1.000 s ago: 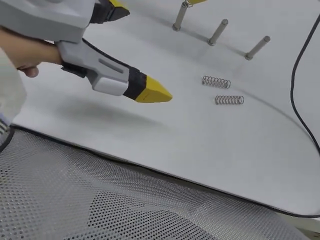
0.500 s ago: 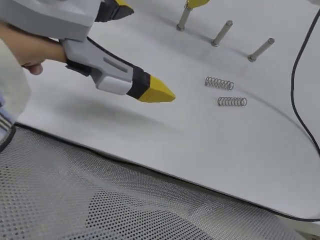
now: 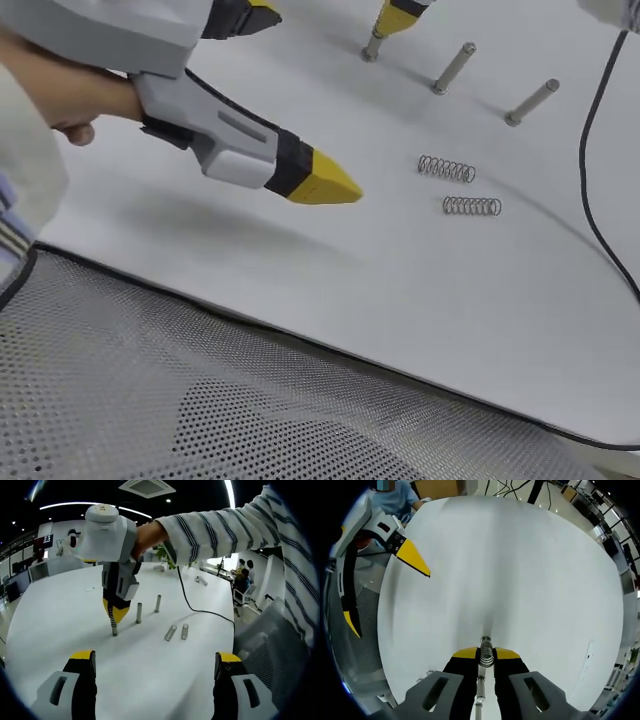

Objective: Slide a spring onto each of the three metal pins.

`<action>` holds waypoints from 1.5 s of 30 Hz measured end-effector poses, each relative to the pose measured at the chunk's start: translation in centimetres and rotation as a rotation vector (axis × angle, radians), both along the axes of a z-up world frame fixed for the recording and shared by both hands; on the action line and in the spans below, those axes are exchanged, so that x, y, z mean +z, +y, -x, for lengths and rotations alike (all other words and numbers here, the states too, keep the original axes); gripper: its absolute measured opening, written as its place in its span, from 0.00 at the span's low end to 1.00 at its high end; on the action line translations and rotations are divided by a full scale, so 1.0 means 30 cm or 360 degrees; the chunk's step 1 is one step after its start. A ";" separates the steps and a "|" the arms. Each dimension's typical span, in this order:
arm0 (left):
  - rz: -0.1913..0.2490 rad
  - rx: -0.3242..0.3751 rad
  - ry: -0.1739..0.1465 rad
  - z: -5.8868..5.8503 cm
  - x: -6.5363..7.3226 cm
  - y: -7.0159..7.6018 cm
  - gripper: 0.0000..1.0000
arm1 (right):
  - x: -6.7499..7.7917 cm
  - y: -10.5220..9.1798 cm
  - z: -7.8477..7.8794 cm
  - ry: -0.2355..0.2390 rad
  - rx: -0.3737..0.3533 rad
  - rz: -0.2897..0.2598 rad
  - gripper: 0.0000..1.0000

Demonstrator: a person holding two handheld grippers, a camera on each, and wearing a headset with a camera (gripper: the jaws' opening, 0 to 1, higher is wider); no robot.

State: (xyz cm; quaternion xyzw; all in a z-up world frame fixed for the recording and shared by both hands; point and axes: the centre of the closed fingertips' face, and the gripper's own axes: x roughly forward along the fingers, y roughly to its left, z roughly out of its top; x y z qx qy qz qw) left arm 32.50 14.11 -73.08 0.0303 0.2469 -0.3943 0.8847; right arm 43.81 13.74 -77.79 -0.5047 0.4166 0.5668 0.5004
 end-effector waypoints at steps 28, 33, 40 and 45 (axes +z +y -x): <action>-0.0009 0.0013 0.0033 -0.006 -0.019 0.011 0.95 | -0.077 -0.012 0.000 0.0062 -0.0036 0.0046 0.09; -0.0006 0.0017 0.0035 -0.007 -0.018 0.012 0.95 | -0.077 -0.012 -0.008 0.0030 -0.0025 0.0045 0.09; -0.0022 0.0001 0.0051 0.001 -0.022 0.011 0.94 | -0.083 -0.008 -0.001 0.0033 -0.0016 0.0033 0.17; -0.0023 -0.0006 0.0049 0.003 -0.021 0.006 0.94 | -0.072 -0.009 -0.001 0.0037 -0.0032 0.0021 0.16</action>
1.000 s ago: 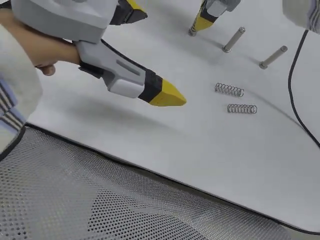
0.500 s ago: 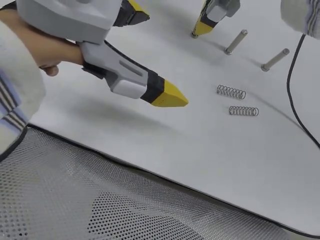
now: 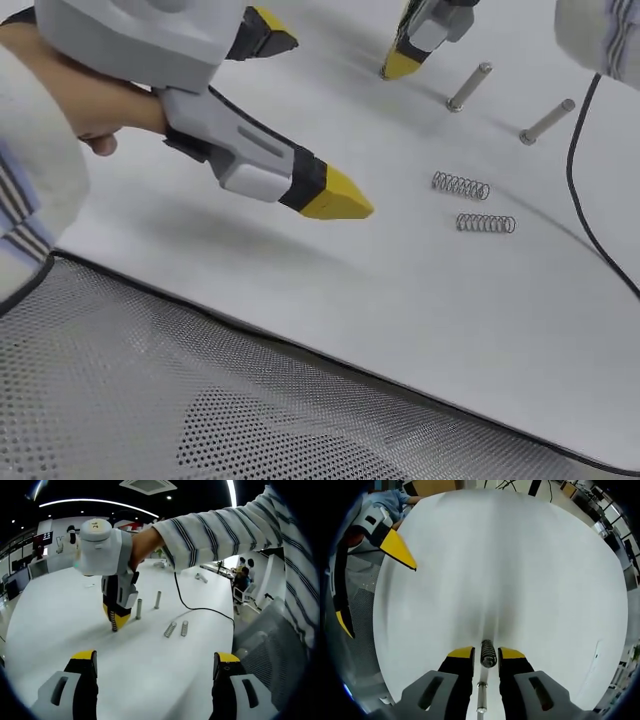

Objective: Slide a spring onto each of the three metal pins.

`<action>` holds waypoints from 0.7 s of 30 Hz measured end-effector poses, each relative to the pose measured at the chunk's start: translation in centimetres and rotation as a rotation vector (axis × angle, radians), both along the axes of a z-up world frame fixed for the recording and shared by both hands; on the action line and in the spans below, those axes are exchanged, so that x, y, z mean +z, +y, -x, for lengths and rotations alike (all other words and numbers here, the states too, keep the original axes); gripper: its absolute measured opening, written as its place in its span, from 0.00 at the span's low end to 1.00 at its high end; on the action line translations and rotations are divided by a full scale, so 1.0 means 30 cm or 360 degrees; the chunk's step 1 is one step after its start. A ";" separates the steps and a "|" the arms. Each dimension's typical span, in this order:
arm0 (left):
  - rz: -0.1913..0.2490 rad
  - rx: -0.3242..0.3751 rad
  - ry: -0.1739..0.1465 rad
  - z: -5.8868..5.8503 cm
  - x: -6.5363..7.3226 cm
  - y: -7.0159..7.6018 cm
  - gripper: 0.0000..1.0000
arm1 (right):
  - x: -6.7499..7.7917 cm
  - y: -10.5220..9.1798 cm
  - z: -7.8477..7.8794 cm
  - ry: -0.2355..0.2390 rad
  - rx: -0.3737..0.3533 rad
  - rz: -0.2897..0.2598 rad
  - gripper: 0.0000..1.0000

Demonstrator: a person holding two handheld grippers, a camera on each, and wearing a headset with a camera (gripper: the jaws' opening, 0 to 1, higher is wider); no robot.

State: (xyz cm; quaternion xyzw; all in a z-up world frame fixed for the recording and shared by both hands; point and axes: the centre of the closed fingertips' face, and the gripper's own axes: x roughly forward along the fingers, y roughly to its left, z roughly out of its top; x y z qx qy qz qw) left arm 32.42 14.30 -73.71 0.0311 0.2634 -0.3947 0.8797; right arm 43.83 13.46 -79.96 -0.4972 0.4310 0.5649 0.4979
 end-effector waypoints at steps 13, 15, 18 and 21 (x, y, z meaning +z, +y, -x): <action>-0.0004 -0.0009 0.0001 0.001 0.010 -0.005 0.94 | 0.079 -0.010 0.008 -0.0019 -0.0079 -0.0114 0.17; -0.0007 -0.0010 -0.0001 0.003 0.013 -0.005 0.94 | 0.095 -0.017 0.012 -0.0024 -0.0096 -0.0135 0.17; -0.0012 -0.0013 0.0000 0.005 0.018 -0.006 0.94 | 0.128 -0.041 0.023 -0.0030 -0.0130 -0.0178 0.17; -0.0016 -0.0019 0.0001 0.009 0.023 -0.007 0.94 | 0.153 -0.069 0.034 -0.0037 -0.0169 -0.0218 0.17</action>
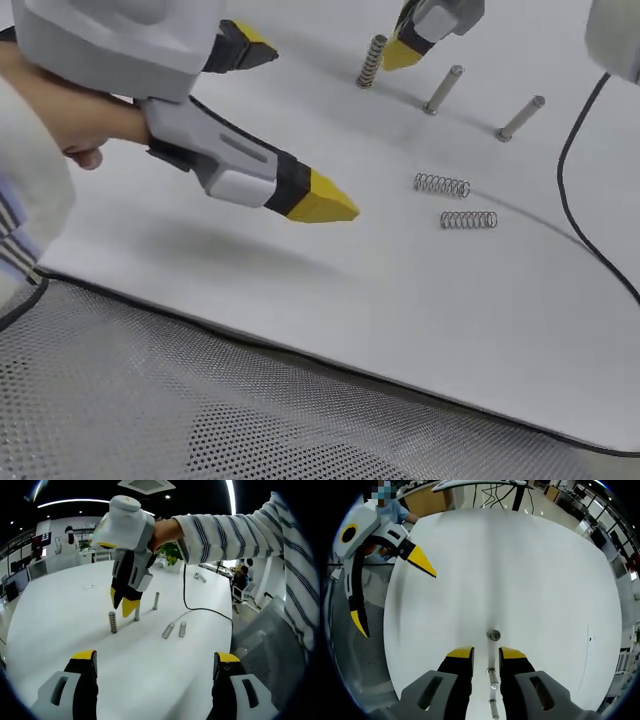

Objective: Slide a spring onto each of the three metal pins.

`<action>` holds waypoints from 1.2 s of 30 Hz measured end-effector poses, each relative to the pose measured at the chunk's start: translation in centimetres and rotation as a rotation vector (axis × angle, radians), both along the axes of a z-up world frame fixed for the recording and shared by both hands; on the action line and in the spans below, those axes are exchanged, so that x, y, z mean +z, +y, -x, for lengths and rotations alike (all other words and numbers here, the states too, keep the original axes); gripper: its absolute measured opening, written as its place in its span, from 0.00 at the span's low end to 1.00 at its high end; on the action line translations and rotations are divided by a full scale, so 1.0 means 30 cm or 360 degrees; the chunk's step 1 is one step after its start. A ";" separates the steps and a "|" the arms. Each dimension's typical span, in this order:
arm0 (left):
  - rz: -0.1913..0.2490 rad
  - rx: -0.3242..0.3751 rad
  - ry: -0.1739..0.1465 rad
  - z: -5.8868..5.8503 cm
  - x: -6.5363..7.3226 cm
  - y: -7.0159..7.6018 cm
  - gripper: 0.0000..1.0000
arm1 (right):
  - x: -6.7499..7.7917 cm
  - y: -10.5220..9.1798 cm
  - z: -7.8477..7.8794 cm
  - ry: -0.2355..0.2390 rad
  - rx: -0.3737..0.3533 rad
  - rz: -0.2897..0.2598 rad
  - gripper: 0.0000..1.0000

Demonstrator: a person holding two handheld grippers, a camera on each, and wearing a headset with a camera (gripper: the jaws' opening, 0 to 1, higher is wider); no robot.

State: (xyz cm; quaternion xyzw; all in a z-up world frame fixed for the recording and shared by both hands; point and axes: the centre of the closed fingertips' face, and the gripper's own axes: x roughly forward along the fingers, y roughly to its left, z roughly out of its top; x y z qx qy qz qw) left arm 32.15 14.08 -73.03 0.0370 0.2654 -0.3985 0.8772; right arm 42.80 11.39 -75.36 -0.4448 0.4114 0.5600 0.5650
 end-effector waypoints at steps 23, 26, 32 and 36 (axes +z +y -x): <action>-0.0044 -0.0054 -0.0023 0.037 0.048 -0.002 0.94 | 0.210 -0.262 0.121 -0.0069 -0.0549 -0.0521 0.17; -0.0040 -0.0056 -0.0028 0.041 0.058 -0.003 0.94 | 0.227 -0.291 0.138 -0.0052 -0.0655 -0.0607 0.17; -0.0065 -0.0061 -0.0031 0.046 0.063 -0.001 0.94 | 0.262 -0.343 0.169 -0.0066 -0.0804 -0.0783 0.18; -0.0055 -0.0047 -0.0036 0.047 0.073 0.001 0.95 | 0.272 -0.387 0.211 -0.0084 -0.0857 -0.0823 0.19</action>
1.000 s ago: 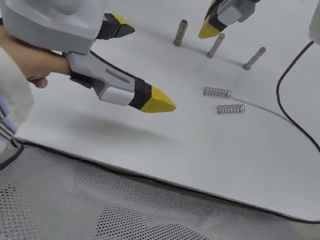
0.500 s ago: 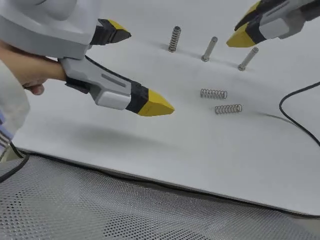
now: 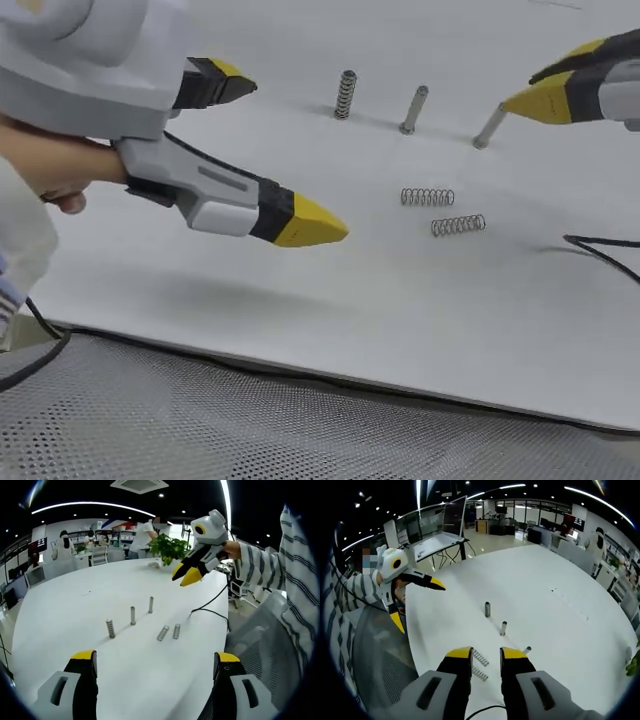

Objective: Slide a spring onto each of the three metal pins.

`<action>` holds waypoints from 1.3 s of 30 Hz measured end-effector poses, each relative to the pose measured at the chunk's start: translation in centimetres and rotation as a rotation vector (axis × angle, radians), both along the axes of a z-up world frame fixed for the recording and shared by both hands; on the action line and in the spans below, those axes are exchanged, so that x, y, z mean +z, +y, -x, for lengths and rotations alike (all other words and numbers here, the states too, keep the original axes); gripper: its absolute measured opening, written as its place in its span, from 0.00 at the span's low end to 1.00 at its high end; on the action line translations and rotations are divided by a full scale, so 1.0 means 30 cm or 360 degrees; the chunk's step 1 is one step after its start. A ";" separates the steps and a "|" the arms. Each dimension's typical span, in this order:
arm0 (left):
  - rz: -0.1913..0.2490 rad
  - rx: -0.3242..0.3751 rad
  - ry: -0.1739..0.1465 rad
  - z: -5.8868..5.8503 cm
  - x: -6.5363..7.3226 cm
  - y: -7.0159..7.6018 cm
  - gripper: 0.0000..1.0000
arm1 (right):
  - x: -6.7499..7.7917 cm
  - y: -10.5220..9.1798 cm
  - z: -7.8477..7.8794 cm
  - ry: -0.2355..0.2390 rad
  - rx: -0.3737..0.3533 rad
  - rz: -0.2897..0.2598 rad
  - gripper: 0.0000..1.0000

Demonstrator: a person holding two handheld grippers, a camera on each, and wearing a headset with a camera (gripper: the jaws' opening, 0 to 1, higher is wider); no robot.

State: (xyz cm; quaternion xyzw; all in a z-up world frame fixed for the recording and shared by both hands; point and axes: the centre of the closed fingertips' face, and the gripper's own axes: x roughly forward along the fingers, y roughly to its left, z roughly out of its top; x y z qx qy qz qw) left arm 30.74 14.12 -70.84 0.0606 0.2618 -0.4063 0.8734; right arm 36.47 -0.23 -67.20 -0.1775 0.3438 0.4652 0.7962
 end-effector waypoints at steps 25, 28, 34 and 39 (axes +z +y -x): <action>0.0053 0.0008 -0.0012 0.039 0.075 -0.011 0.95 | -0.026 -0.171 0.135 -0.0092 -0.0355 -0.0389 0.33; 0.0071 0.0019 -0.0015 0.044 0.086 -0.014 0.96 | -0.034 -0.183 0.156 -0.0114 -0.0373 -0.0413 0.37; 0.0085 0.0025 -0.0014 0.056 0.091 -0.016 0.96 | -0.026 -0.193 0.176 -0.0191 -0.0399 -0.0484 0.42; 0.0086 0.0034 -0.0005 0.064 0.086 -0.013 0.96 | -0.026 -0.193 0.193 -0.0250 -0.0387 -0.0499 0.51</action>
